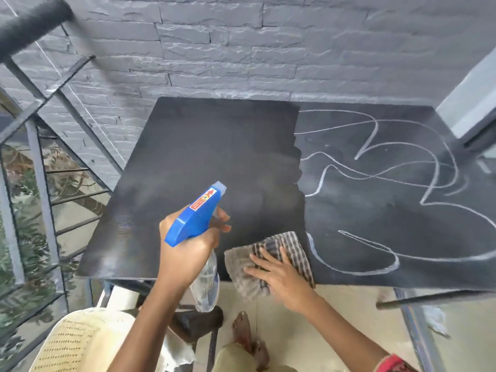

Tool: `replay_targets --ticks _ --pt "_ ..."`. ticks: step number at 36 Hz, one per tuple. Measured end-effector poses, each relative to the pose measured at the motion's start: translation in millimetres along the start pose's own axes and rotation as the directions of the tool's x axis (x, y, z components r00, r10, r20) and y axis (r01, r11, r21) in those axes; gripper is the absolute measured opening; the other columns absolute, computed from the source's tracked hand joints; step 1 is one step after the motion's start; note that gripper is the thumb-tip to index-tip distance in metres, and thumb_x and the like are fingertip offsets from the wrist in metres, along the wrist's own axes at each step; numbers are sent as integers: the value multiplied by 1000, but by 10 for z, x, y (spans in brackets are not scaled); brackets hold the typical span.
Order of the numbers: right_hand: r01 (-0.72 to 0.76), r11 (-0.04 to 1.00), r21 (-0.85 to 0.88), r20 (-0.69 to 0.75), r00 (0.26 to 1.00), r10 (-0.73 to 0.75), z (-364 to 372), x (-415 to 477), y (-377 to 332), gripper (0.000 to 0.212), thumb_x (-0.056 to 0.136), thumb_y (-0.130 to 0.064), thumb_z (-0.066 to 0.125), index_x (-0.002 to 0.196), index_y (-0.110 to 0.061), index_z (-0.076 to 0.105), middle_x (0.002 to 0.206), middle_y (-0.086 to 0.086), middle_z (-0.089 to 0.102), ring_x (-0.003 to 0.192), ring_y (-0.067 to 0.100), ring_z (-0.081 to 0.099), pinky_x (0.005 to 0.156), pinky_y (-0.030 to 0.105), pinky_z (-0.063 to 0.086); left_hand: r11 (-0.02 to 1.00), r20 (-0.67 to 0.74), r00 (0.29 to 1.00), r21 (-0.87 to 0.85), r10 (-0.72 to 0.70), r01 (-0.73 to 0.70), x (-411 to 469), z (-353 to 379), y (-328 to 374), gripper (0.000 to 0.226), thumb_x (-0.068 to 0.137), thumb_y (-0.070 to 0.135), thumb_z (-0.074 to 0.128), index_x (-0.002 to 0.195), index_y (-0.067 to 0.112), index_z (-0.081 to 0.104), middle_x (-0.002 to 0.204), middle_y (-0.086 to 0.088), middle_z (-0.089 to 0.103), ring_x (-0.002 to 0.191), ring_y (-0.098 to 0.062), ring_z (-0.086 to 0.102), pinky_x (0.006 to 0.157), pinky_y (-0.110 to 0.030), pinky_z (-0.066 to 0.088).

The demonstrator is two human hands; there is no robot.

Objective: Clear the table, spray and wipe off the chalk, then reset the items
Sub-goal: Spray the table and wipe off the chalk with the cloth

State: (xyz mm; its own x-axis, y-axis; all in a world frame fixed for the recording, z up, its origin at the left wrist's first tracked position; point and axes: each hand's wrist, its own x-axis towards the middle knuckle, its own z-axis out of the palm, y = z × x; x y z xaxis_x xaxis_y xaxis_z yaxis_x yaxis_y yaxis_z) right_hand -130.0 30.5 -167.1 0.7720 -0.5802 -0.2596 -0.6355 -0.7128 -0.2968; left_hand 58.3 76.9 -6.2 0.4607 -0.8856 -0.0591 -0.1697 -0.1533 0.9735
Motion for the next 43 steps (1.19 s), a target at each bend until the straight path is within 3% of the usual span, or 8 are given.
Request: replay_targets --ticks 4,9,13,17,24,31,35,43 --pt "-103 869 484 -172 963 209 -188 -266 58 60 73 19 42 117 -14 67 132 2 57 128 15 47 111 17 24 997 97 992 -10 75 -74 -34 211 65 23 57 -1 50 62 16 65 72 -5 70 61 -5 68 47 -13 46" --pt "-130 477 869 -280 666 692 -590 -654 269 47 72 18 51 83 -21 75 84 -15 72 85 4 67 73 10 48 986 217 972 116 92 -119 -127 480 44 22 74 -4 56 60 11 62 67 -12 67 54 -21 56 50 -18 44" --pt "66 344 937 -341 398 852 -1006 -1041 413 34 63 -5 47 73 -29 69 64 -18 69 61 -5 62 55 6 44 977 312 949 186 41 -103 -226 662 -1 16 71 -4 54 60 6 58 64 -15 61 47 -9 44 50 -20 40" --pt "97 360 928 -372 185 910 -1247 -1423 622 47 72 6 44 69 -33 70 66 -18 69 62 -5 62 56 8 46 949 366 930 305 -35 -84 -277 842 -170 15 72 2 53 60 -3 45 55 -13 46 53 -14 38 51 -27 34" --pt "199 344 918 -340 -55 939 -1507 -1853 786 45 73 13 43 68 -26 67 55 -18 65 49 -6 57 46 8 44 873 356 932 475 -73 -113 -338 996 -456 24 69 5 49 56 4 30 48 -3 31 49 -14 22 44 -25 22" --pt "317 328 890 -307 -116 945 -1618 -2001 812 38 77 12 47 76 -20 67 56 -19 66 52 -7 60 47 9 45 918 308 944 395 -116 -16 -268 970 -311 20 69 8 53 58 0 38 55 -6 40 51 -16 31 46 -25 30" --pt "390 311 867 -307 -75 949 -1674 -1989 763 39 76 15 43 75 -16 66 54 -16 65 51 -5 60 47 11 47 938 328 939 347 -102 -19 -90 1003 -132 26 61 17 48 69 -8 50 63 -7 48 60 -15 41 57 -29 37" --pt "436 294 851 -311 -33 950 -1822 -1950 802 42 76 19 38 79 -12 65 55 -14 67 53 -2 63 47 12 48 964 260 953 252 -154 87 322 1259 189 14 52 11 45 64 5 51 62 -9 47 60 -19 37 57 -31 33"
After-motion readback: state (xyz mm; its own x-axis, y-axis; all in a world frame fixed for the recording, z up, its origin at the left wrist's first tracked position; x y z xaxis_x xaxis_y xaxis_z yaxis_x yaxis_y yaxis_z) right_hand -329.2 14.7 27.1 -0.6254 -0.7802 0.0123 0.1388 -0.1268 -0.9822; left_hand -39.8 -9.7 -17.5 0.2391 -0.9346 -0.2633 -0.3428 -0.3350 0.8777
